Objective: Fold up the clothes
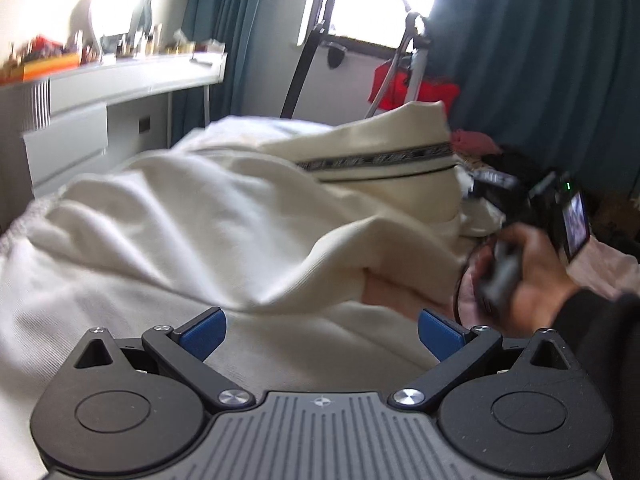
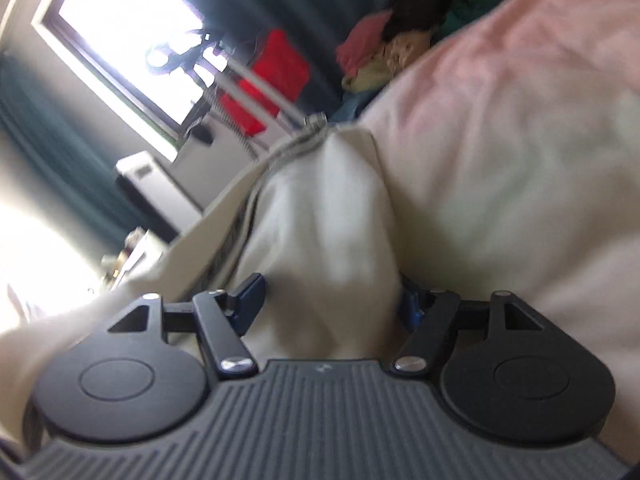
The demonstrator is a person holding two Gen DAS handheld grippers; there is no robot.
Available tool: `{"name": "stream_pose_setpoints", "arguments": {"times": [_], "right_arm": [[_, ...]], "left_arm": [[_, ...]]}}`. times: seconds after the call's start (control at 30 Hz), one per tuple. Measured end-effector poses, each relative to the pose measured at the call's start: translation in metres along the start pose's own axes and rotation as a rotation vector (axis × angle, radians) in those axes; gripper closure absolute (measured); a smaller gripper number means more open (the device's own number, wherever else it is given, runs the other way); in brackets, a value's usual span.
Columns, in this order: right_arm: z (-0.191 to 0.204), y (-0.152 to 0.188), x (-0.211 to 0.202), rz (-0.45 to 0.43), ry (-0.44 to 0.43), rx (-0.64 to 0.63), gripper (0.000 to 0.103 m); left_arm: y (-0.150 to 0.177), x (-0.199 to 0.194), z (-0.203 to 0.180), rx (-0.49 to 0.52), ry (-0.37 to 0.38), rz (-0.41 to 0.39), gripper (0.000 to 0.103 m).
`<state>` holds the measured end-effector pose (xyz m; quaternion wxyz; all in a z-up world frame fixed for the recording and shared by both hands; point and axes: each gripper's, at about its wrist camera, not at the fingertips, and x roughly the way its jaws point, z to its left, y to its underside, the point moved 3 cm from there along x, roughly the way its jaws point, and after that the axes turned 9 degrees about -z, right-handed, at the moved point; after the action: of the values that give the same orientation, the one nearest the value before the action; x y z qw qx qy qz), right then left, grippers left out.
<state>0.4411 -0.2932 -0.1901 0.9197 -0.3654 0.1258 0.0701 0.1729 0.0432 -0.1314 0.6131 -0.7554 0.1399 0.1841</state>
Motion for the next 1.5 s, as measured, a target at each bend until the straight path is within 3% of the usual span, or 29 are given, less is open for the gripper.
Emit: {"name": "stream_pose_setpoints", "arguments": {"times": [0.03, 0.07, 0.17, 0.23, 0.4, 0.63, 0.7, 0.8, 0.87, 0.9, 1.07, 1.17, 1.27, 1.33, 1.4, 1.5], "right_arm": [[0.005, -0.002, 0.005, -0.007, 0.021, -0.028, 0.035], [0.010, -0.004, 0.011, -0.013, 0.043, -0.058, 0.047], [0.029, -0.005, 0.012, -0.030, 0.087, -0.194, 0.067], [0.043, -0.003, -0.006, -0.058, 0.120, -0.292, 0.072], [0.054, -0.021, -0.071, -0.133, 0.217, -0.417, 0.075], [0.013, -0.098, -0.164, -0.215, 0.407, -0.565, 0.074], [-0.011, -0.115, -0.184, -0.193, 0.451, -0.559, 0.072], [-0.050, -0.124, -0.211, -0.158, 0.474, -0.539, 0.059], [-0.072, -0.118, -0.224, -0.117, 0.473, -0.502, 0.039], [-0.081, -0.115, -0.229, -0.094, 0.473, -0.492, 0.036], [-0.119, -0.099, -0.267, -0.068, 0.471, -0.398, 0.034], [-0.141, -0.092, -0.299, -0.079, 0.408, -0.132, 0.030], [-0.156, -0.072, -0.311, -0.024, 0.275, 0.090, 0.024], [-0.155, -0.062, -0.301, 0.021, 0.188, 0.147, 0.021], [-0.147, -0.058, -0.283, 0.022, 0.163, 0.134, 0.021], [-0.148, -0.064, -0.256, -0.066, 0.237, 0.084, 0.023]], "left_arm": [[0.001, 0.002, 0.003, -0.009, 0.002, 0.005, 0.000], [0.002, 0.004, 0.005, -0.018, 0.004, 0.010, 0.000], [0.003, 0.005, 0.011, -0.027, -0.010, 0.020, 0.000], [0.004, 0.003, 0.010, -0.025, -0.025, 0.029, 0.000], [0.009, -0.010, 0.001, 0.015, 0.005, 0.043, 0.000], [0.008, -0.037, -0.014, 0.064, 0.062, -0.002, 0.000], [0.006, -0.040, -0.016, 0.062, 0.071, -0.003, 0.000], [0.004, -0.042, -0.016, 0.065, 0.073, -0.013, 0.000], [0.004, -0.040, -0.014, 0.064, 0.069, 0.001, 0.000], [0.005, -0.038, -0.013, 0.059, 0.068, 0.012, 0.000], [0.007, -0.034, -0.009, 0.016, 0.077, 0.051, 0.000], [0.007, -0.035, -0.007, 0.006, 0.086, 0.050, 0.000], [0.009, -0.034, -0.008, -0.006, 0.100, 0.069, 0.000], [0.013, -0.032, -0.009, -0.004, 0.095, 0.084, 0.000], [0.017, -0.029, -0.010, 0.001, 0.089, 0.094, 0.000], [0.022, -0.024, -0.011, 0.005, 0.092, 0.091, 0.000]]}}
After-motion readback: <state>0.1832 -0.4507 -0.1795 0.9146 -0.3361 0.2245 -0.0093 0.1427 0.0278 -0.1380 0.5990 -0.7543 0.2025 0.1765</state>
